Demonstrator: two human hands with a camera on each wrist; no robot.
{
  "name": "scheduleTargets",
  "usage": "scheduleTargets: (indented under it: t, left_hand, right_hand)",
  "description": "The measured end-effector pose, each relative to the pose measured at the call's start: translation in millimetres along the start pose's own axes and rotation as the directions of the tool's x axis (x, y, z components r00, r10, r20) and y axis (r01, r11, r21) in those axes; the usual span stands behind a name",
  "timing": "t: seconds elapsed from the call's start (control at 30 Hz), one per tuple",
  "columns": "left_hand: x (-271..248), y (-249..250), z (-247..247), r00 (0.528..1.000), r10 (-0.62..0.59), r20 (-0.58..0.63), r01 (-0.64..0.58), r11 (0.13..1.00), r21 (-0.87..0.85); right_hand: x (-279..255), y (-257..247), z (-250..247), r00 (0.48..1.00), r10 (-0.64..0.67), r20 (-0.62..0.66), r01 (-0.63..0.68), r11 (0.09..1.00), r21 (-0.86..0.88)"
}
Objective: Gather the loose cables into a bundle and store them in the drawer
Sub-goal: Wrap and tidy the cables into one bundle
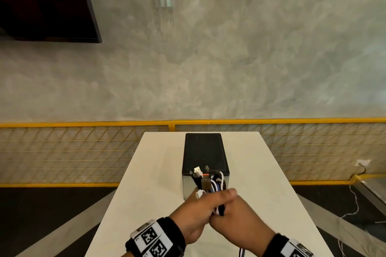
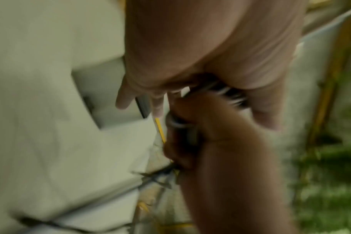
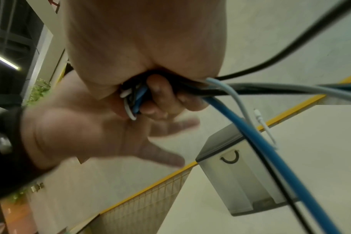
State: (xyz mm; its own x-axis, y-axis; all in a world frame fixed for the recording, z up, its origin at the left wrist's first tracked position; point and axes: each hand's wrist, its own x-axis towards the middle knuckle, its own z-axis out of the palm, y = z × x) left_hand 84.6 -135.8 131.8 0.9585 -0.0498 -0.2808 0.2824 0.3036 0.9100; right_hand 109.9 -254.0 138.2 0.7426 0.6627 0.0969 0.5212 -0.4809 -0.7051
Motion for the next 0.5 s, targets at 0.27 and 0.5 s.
scheduleTargets:
  t: [0.27,0.5]
  left_hand:
    - [-4,0,0,0.98,0.162,-0.116,-0.163,0.987,-0.001]
    - [7,19,-21,0.989,0.077,-0.128,-0.121,0.917,-0.38]
  right_hand:
    - [4,-9,14,0.999,-0.03,-0.026,0.032,0.996,0.078]
    - [-16,14,-3,0.951,0.231,0.207,-0.281,0.922,0.266]
